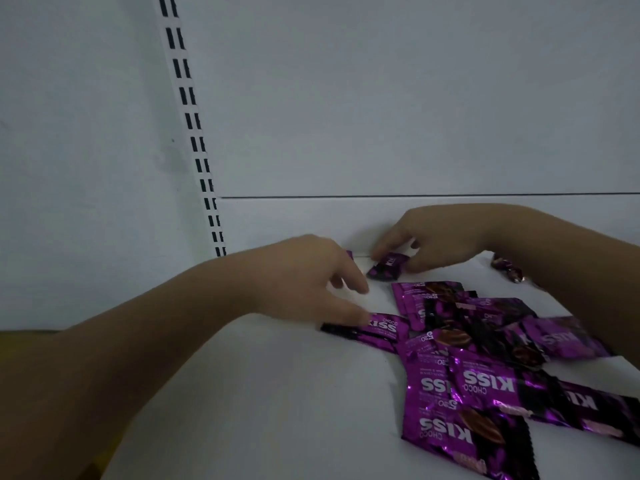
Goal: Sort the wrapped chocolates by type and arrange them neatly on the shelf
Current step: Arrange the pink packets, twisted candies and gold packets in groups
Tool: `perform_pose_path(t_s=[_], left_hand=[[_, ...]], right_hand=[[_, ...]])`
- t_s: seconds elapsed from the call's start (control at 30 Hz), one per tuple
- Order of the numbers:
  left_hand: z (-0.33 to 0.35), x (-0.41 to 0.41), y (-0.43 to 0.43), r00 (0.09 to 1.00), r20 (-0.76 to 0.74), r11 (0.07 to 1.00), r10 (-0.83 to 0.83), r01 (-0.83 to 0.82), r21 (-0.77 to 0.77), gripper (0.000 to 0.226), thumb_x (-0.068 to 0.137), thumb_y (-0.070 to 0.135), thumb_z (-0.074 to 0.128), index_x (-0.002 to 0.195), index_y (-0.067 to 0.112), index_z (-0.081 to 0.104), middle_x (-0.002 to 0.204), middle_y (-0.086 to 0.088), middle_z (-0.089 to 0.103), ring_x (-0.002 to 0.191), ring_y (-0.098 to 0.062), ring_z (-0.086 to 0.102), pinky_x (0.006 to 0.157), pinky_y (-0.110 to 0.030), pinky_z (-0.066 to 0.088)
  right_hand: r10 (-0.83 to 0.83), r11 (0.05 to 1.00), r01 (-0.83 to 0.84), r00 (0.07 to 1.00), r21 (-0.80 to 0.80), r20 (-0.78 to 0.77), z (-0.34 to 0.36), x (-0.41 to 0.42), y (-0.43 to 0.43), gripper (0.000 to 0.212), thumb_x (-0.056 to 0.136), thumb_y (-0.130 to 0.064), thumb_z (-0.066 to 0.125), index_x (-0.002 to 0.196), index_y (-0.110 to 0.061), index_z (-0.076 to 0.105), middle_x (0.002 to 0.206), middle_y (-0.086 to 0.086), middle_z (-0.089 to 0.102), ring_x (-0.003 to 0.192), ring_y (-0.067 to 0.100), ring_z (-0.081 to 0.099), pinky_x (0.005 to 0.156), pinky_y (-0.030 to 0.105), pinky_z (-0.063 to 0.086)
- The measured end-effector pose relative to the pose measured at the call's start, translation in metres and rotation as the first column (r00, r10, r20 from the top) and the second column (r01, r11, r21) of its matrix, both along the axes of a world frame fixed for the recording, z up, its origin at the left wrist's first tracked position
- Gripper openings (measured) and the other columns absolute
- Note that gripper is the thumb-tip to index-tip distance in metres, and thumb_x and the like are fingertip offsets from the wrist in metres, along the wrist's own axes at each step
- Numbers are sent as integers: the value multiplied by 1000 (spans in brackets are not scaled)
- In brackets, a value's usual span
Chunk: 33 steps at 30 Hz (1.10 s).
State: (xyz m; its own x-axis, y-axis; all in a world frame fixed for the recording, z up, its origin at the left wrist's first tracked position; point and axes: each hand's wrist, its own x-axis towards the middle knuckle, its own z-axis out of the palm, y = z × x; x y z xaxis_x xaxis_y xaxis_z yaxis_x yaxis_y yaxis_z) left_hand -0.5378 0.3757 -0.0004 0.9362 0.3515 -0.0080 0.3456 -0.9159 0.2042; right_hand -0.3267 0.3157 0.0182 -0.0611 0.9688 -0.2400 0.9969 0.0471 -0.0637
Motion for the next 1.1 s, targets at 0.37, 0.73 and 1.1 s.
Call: perform_pose_path(t_s=[0.37,0.73,1.1], left_hand=[[3,-24,8,993,-78,995,93,-91,38,39,74,53,68,106,32,66,99,15,61,90,-3,56,80,-22,48],[-15,-70,48,981,77,981,179,-183,57,30,77,50,68,106,41,68,98,17,62,85,3,54,73,-14,44],[-20,-74,57,984,113,977,141,-156,144,29,80,47,65,106,35,71,114,14,61,101,-2,53,86,-19,44]], right_hand=[[-100,976,89,994,196,50,4,-2,-13,35,78,-39,71,111,-29,67,99,-12,62,98,11,59,89,30,48],[43,976,-3,983,216,-180,-22,-55,-5,28,76,-49,72,102,-38,71,95,-15,66,87,2,61,73,17,47],[121,950,-73,983,303,-141,-32,-55,4,29,84,-42,66,110,-31,71,105,-12,62,94,6,58,87,27,48]])
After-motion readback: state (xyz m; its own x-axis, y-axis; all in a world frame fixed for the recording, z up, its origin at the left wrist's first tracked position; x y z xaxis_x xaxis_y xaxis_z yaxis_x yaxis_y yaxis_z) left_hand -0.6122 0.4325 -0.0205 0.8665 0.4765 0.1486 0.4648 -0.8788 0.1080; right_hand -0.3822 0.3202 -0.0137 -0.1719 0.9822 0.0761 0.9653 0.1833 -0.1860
